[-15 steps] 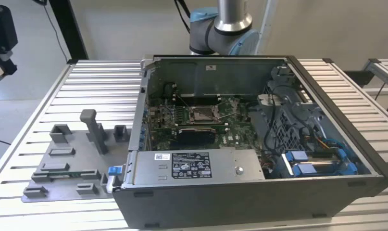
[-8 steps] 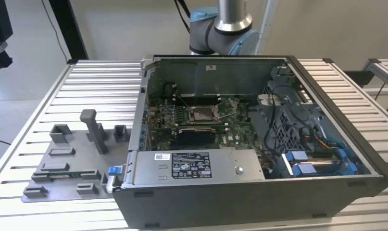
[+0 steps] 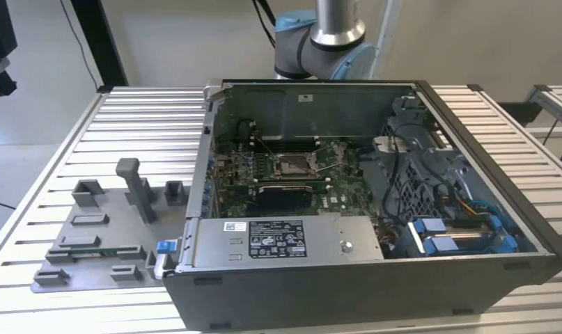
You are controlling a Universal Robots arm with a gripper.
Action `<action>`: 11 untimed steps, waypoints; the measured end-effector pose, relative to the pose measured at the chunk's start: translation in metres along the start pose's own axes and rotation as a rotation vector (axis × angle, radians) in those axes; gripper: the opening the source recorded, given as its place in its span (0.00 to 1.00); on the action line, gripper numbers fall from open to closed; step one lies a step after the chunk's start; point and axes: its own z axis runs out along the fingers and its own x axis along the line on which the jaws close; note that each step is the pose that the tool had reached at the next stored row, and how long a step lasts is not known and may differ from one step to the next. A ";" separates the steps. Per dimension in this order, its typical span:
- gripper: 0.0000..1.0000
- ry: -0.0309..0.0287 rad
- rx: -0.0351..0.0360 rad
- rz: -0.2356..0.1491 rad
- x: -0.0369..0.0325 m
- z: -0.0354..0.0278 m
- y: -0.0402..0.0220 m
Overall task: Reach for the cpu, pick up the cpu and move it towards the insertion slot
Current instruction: 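Pick up the cpu and move it towards the insertion slot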
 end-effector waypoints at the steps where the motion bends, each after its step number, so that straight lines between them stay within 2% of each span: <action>1: 0.00 0.0001 0.0008 0.000 0.0000 -0.0015 0.0000; 11: 0.00 0.0001 0.0048 0.001 0.0000 -0.0180 0.0007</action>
